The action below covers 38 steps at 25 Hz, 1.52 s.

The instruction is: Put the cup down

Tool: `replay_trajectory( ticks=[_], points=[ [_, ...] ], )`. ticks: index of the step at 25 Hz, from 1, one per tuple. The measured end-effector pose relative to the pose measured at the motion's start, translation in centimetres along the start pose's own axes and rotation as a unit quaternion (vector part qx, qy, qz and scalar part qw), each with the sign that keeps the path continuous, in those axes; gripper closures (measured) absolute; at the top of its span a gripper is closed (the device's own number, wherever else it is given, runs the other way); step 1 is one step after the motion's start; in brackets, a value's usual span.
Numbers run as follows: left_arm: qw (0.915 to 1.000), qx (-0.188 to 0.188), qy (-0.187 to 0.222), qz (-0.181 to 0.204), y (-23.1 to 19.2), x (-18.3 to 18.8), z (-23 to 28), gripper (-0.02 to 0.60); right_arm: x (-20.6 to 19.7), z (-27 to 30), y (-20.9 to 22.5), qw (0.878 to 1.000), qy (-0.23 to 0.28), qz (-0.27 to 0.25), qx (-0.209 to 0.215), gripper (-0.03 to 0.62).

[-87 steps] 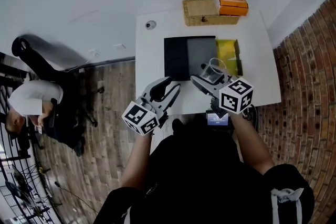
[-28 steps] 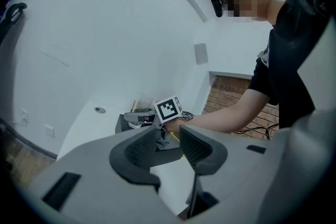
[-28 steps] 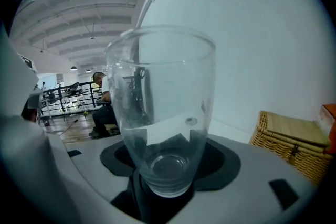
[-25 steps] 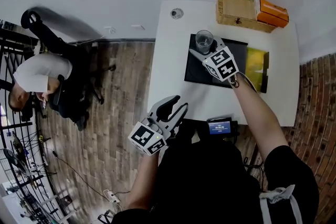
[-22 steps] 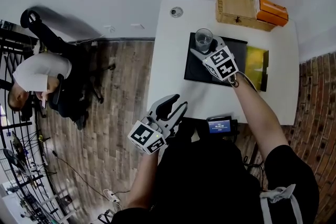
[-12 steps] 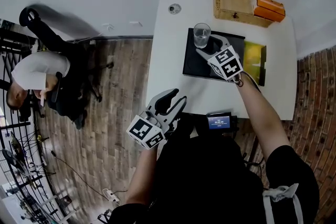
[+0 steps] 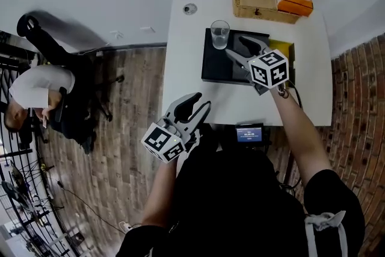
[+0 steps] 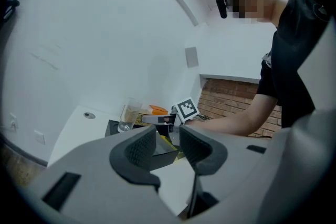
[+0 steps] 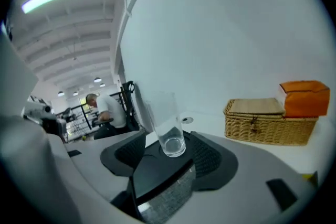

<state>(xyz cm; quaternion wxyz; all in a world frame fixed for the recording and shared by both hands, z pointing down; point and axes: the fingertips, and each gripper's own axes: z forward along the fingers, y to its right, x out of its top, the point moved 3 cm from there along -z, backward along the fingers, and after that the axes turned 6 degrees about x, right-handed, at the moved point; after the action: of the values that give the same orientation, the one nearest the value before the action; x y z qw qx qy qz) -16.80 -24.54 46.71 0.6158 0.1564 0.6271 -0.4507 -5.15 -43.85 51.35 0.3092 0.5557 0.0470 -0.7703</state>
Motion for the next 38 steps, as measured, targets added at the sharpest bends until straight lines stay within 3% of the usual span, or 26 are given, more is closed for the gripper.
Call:
replay_trajectory(
  ticks=[5,8,15,21,29,33,38],
  points=[
    [0.9998,-0.019,0.001,0.006,0.4,0.3,0.3,0.434,2.7,-3.5,-1.5,0.992,0.080,0.085,0.052,0.323],
    [0.9994,-0.032,0.003,0.016,0.6,0.8,0.9,0.434,4.0,-5.5,-2.9,0.990,0.099,0.077,0.067,0.361],
    [0.9976,-0.058,0.013,0.036,1.1,2.7,2.0,0.434,5.6,-9.9,-6.9,0.986,0.140,0.054,0.074,0.524],
    [0.9956,-0.084,0.022,0.035,1.9,3.6,2.4,0.467,4.3,-12.7,-9.1,0.982,0.172,0.072,0.041,0.556],
    [0.9926,-0.114,0.024,0.035,3.0,3.8,3.0,0.572,1.3,-14.0,-10.7,0.976,0.189,0.110,0.008,0.571],
    [0.9919,-0.122,0.023,0.027,3.1,3.5,3.0,0.572,1.6,-14.9,-9.6,0.970,0.209,0.127,-0.009,0.576],
    [0.9920,-0.122,0.021,0.024,3.0,3.3,3.1,0.572,2.1,-15.4,-8.6,0.972,0.206,0.113,-0.026,0.577]
  ],
)
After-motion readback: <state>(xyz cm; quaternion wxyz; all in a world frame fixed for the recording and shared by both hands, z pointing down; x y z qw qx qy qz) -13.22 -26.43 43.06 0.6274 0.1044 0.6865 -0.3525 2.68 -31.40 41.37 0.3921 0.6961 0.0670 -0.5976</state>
